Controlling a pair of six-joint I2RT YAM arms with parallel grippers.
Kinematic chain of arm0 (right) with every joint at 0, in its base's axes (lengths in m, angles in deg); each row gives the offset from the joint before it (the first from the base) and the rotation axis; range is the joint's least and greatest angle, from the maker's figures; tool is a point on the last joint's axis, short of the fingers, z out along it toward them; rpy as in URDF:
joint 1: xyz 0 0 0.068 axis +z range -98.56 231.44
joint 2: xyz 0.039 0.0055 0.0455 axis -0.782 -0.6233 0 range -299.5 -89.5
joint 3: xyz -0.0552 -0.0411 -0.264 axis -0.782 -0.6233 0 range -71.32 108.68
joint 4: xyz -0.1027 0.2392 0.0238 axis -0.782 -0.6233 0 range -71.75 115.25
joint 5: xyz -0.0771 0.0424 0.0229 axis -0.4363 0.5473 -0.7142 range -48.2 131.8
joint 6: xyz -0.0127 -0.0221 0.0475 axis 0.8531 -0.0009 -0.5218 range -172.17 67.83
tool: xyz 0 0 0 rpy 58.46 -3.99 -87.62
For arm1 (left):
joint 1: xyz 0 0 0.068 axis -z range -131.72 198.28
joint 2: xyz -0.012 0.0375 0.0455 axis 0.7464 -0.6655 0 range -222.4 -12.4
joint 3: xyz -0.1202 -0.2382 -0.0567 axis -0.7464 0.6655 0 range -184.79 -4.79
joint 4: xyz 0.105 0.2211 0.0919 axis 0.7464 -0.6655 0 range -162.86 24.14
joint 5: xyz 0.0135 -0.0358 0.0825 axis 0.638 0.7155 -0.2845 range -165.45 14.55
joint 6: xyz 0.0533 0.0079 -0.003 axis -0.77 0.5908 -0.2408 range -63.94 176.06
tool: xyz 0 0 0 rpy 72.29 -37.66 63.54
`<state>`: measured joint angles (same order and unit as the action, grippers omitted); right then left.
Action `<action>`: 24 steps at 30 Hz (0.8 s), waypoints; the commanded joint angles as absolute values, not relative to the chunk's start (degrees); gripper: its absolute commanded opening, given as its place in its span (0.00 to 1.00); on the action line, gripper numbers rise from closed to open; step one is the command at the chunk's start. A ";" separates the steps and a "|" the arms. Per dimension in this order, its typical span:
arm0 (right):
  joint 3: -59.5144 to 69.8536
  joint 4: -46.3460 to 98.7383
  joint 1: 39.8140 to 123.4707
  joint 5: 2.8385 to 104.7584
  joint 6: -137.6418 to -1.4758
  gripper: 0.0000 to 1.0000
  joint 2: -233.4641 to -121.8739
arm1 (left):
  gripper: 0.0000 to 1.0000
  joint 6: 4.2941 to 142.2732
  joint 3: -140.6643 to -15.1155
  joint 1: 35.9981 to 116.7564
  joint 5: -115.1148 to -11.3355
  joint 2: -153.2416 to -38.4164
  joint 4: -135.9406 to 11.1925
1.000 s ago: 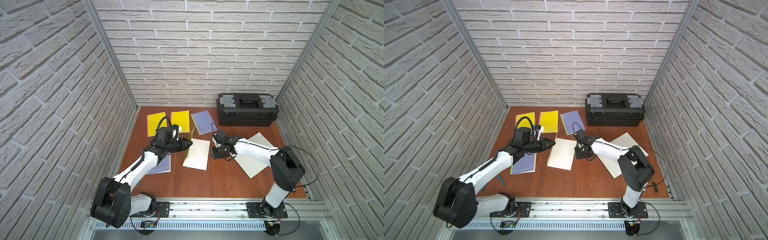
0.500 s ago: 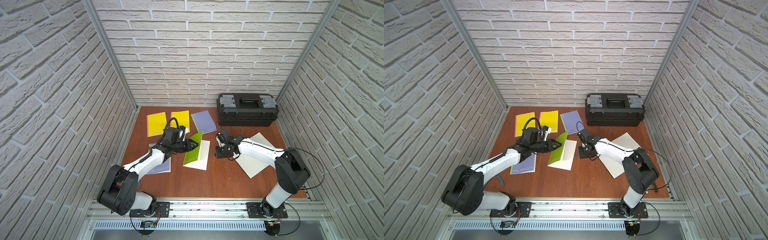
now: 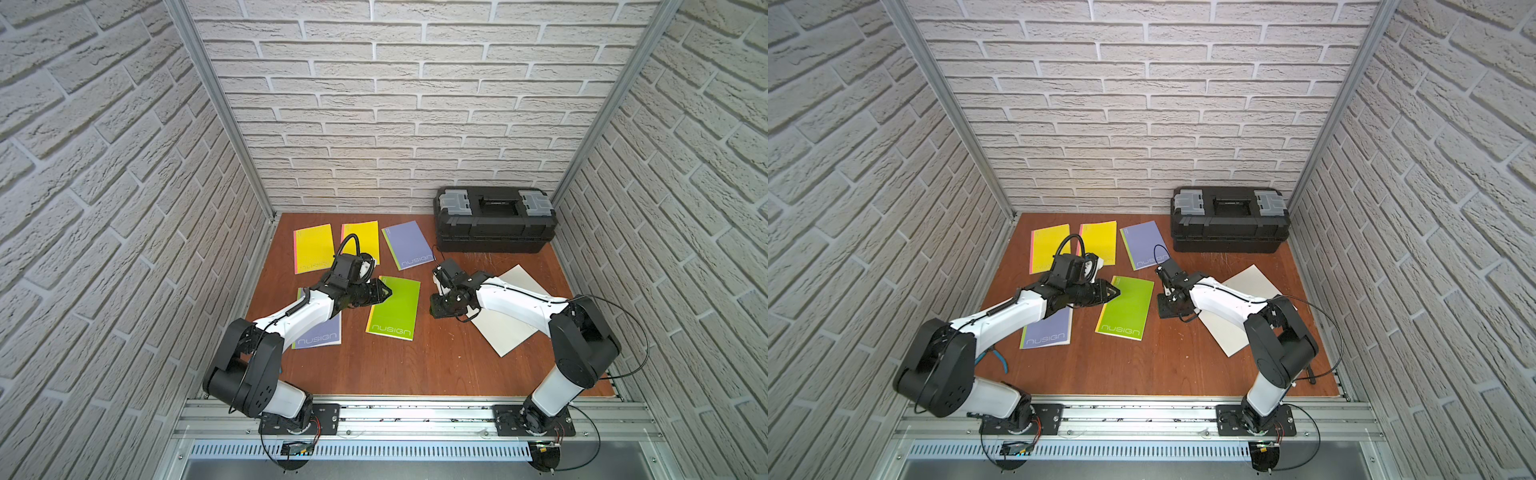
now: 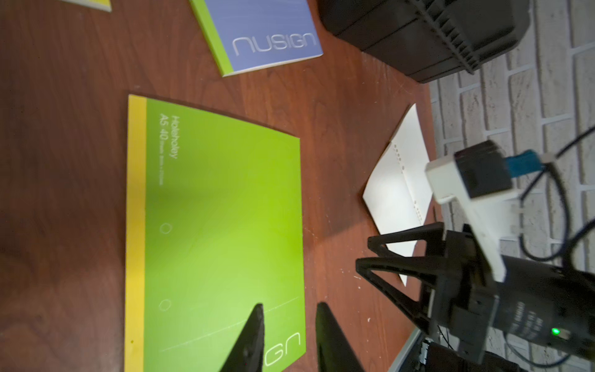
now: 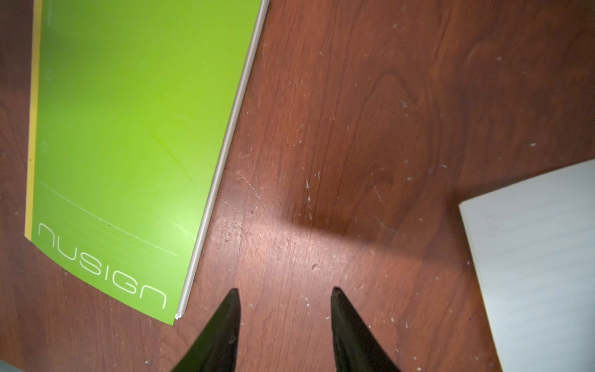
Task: Close the notebook
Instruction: Close the notebook at the center of the board, then move the notebook to the center of the board.
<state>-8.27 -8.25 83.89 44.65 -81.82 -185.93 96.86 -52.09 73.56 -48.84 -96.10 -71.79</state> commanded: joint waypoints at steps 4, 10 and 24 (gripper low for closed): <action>-8.58 -4.96 84.04 47.02 -82.76 0.46 -187.85 | 0.24 93.37 -54.42 74.67 -55.02 -100.87 -76.83; -6.87 -3.52 85.31 48.31 -82.85 0.44 -191.84 | 0.23 93.11 -55.67 75.81 -55.75 -104.88 -76.59; -2.48 -2.77 87.36 50.03 -83.29 0.42 -197.36 | 0.22 93.28 -57.11 76.58 -57.81 -110.92 -77.97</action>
<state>-3.99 -3.66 86.75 49.39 -83.07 -196.40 94.15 -56.12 76.33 -56.38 -109.89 -76.80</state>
